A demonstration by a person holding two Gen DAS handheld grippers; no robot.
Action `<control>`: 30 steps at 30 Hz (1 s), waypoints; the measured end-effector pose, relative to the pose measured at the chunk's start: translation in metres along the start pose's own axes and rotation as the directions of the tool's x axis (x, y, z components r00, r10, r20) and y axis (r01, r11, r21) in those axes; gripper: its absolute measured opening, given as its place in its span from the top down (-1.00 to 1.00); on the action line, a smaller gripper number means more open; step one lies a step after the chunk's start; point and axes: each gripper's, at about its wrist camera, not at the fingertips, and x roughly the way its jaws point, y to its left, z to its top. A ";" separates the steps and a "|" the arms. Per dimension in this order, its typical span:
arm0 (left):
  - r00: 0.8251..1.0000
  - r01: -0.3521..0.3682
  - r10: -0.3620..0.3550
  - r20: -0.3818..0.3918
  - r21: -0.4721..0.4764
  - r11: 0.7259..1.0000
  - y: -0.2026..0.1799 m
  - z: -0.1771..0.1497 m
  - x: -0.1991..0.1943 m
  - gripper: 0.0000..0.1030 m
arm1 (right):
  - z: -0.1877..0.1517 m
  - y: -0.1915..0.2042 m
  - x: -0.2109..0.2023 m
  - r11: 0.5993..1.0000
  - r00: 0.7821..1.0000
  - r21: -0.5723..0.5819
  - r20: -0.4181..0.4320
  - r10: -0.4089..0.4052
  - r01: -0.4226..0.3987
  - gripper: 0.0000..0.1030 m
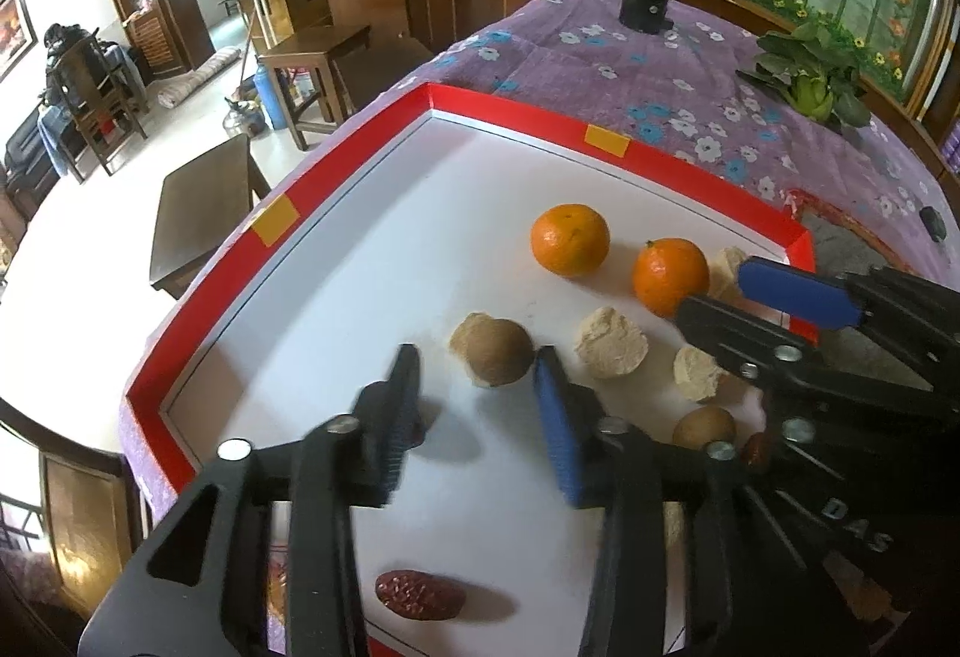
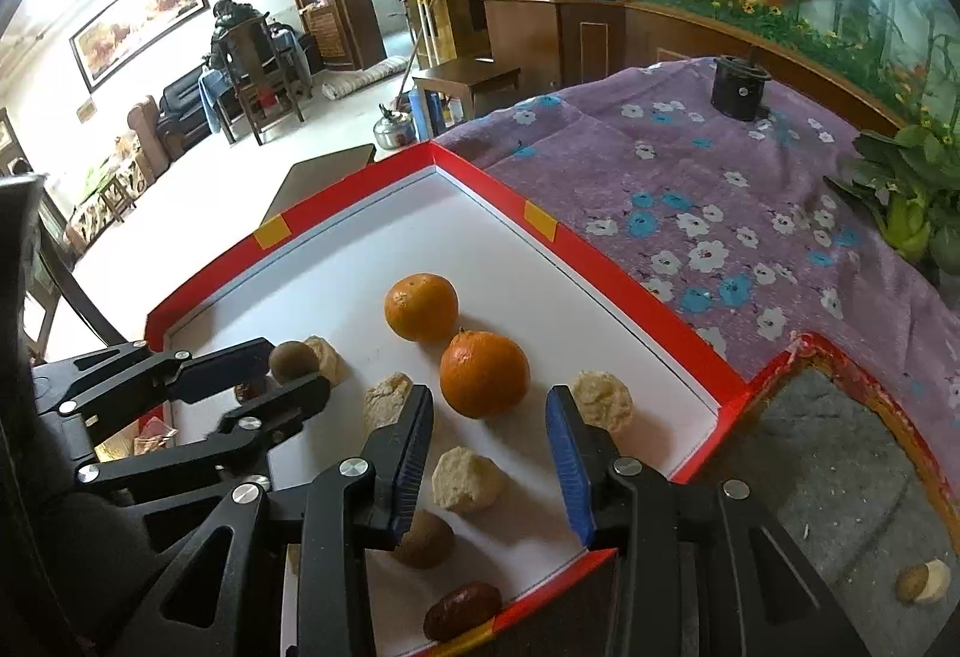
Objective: Organize fruits
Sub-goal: 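Lower into the tray and open the left gripper while the right opens too, then move both open grippers back over the mat toward the remaining items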
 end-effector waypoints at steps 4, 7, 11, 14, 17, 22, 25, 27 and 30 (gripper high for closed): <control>1.000 -0.012 0.012 0.010 -0.008 1.000 0.002 -0.002 -0.006 -0.02 | -0.003 0.001 -0.008 1.000 1.000 -0.005 0.012 -0.021 0.021 0.20; 1.000 -0.018 0.018 0.015 -0.013 1.000 0.003 -0.003 -0.010 -0.02 | -0.006 0.002 -0.013 1.000 1.000 -0.003 0.015 -0.018 0.018 0.20; 0.999 -0.019 0.019 0.029 -0.020 1.000 0.003 -0.004 -0.019 -0.02 | -0.011 0.006 -0.024 0.999 0.999 -0.020 0.023 -0.036 0.036 0.19; 0.999 -0.015 0.016 0.039 -0.023 1.000 0.001 -0.005 -0.026 -0.02 | -0.017 0.006 -0.033 0.999 0.999 -0.022 0.032 -0.044 0.045 0.19; 0.999 -0.012 0.013 0.046 -0.022 1.000 -0.003 -0.006 -0.031 -0.02 | -0.023 0.003 -0.040 0.999 0.998 -0.015 0.032 -0.049 0.049 0.18; 0.999 0.009 -0.009 0.049 -0.005 1.000 -0.017 -0.009 -0.038 -0.02 | -0.039 -0.004 -0.054 0.998 0.998 0.008 0.039 -0.059 0.059 0.16; 0.998 0.026 -0.027 0.048 0.017 1.000 -0.031 -0.011 -0.042 -0.02 | -0.049 -0.013 -0.061 0.997 0.996 0.026 0.039 -0.074 0.073 0.14; 0.998 0.037 -0.038 0.048 0.033 0.999 -0.040 -0.013 -0.045 -0.02 | -0.057 -0.022 -0.066 0.996 0.996 0.048 0.039 -0.080 0.078 0.14; 0.997 0.063 -0.066 0.040 0.060 0.996 -0.056 -0.015 -0.047 -0.02 | -0.071 -0.036 -0.073 0.992 0.995 0.085 0.033 -0.092 0.089 0.14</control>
